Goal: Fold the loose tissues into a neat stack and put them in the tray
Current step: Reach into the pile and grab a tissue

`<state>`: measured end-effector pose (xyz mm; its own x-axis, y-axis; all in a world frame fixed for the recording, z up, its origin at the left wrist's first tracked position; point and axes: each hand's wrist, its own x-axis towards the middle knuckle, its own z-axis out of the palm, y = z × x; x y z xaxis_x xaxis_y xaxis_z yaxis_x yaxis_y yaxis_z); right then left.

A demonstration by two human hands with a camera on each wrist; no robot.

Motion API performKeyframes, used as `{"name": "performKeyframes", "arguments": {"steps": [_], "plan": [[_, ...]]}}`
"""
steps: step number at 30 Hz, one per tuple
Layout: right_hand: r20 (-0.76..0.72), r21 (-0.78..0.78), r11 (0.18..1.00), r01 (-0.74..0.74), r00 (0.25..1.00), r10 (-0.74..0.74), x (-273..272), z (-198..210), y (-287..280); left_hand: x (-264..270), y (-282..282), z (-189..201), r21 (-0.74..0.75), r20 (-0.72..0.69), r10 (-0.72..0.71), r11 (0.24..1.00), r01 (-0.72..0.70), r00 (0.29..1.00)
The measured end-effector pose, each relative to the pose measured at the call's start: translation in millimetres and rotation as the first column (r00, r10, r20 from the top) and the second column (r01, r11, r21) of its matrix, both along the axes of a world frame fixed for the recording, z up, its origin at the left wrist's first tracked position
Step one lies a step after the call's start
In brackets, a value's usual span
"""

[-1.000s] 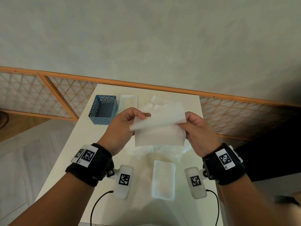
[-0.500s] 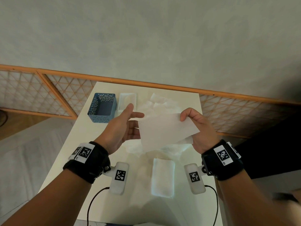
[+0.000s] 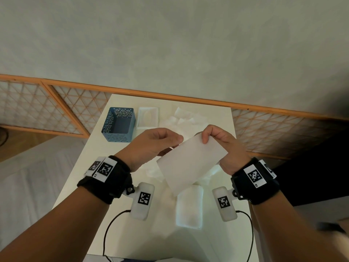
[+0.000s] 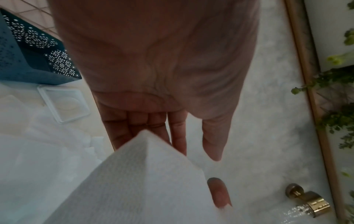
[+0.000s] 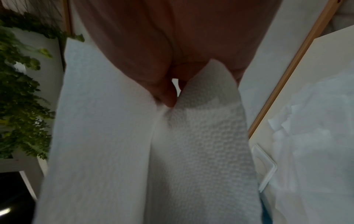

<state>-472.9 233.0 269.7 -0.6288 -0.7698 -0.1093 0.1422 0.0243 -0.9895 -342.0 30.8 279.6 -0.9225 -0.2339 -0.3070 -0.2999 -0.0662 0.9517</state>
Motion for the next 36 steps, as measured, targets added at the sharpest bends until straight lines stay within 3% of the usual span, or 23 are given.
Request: {"name": "performKeyframes", "arguments": {"steps": [8,12,15,17,19,25,29,36], "plan": [[-0.136,0.1,0.993,-0.06,0.988,0.073,-5.8,2.4,-18.0,0.2,2.3,-9.1,-0.063,0.043,-0.028,0.998,0.031,0.999],[-0.138,0.085,0.996,0.026,0.99,-0.014,-2.5,6.2,-22.2,-0.8,2.4,-18.0,-0.053,0.009,0.062,0.997,-0.061,0.998],[0.06,0.157,0.98,0.123,0.989,-0.134,1.0,2.8,-22.9,-1.6,3.2,-25.9,-0.016,-0.011,0.159,0.987,-0.159,0.987],[0.199,0.183,0.978,0.104,0.97,-0.141,4.8,-5.1,-21.3,-1.3,5.6,-35.1,-0.004,0.003,0.195,0.981,-0.195,0.981],[0.23,0.205,0.976,0.066,0.966,-0.114,13.0,-16.5,-16.9,-0.2,10.8,-46.6,0.037,0.037,0.222,0.974,-0.223,0.974],[0.225,0.383,0.914,0.133,0.946,-0.232,25.0,-66.8,-5.2,2.7,26.8,-85.5,0.191,0.175,0.316,0.918,-0.347,0.933],[0.17,0.433,0.886,0.168,0.95,-0.263,26.2,-92.6,4.5,5.5,36.6,-99.6,0.3,0.234,0.281,0.89,-0.344,0.931],[0.039,0.552,0.807,0.21,0.96,-0.277,24.1,-121.3,25.2,9.8,40.6,-126.2,0.141,0.286,0.214,0.955,-0.262,0.934]]}}
